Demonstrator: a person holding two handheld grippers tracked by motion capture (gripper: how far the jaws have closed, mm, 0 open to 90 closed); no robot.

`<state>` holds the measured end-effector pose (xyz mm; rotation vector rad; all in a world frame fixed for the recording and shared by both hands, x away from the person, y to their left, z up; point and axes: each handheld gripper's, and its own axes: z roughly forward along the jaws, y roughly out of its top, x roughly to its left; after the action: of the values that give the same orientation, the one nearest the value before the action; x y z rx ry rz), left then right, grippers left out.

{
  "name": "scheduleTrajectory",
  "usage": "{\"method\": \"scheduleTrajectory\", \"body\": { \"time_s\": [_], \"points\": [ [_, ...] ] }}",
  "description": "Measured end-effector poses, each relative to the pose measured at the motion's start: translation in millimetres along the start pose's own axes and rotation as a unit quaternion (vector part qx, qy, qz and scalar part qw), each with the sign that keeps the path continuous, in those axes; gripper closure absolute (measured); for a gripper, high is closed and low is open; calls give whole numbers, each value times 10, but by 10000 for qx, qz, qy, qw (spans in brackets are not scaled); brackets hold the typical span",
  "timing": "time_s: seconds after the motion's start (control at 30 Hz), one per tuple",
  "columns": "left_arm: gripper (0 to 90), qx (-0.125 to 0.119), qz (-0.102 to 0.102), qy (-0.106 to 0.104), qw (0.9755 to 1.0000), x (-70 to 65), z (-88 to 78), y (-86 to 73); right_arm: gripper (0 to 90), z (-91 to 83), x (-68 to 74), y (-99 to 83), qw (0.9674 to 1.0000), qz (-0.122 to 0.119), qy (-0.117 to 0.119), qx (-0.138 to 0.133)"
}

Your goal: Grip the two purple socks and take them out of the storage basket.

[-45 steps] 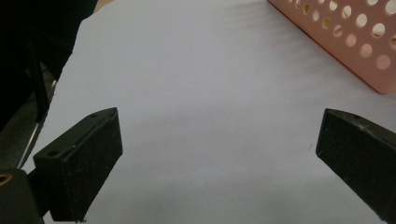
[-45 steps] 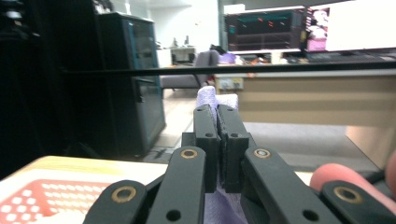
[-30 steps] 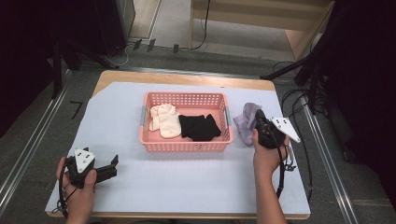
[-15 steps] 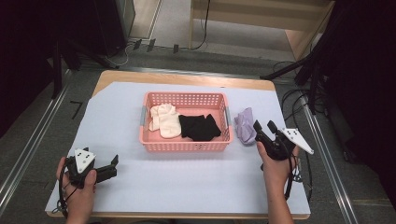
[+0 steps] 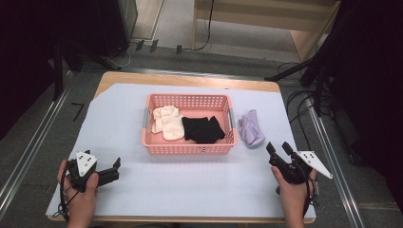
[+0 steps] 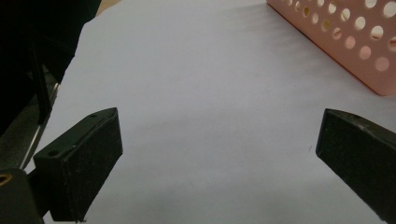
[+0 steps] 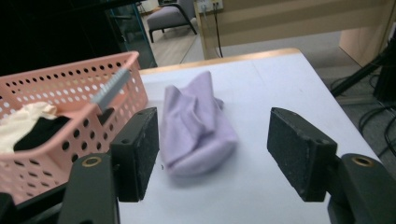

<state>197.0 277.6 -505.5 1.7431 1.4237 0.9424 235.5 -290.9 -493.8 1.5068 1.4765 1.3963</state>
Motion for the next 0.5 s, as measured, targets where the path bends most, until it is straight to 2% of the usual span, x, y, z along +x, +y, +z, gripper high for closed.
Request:
{"method": "scheduleTrajectory", "body": {
  "time_s": [0.2, 0.4, 0.5],
  "points": [
    [13, -3, 1, 5, 10000, -1, -1, 0, 350, -233, -165, -110, 9996, 189, -180, 92],
    [13, 1, 6, 7, 10000, -2, -3, 0, 350, -500, -345, -158, 9991, 238, -340, -41],
    [13, 12, 2, 2, 10000, 0, -4, 1, 350, -618, -425, -181, 9983, 378, -436, -88]
  ]
}}
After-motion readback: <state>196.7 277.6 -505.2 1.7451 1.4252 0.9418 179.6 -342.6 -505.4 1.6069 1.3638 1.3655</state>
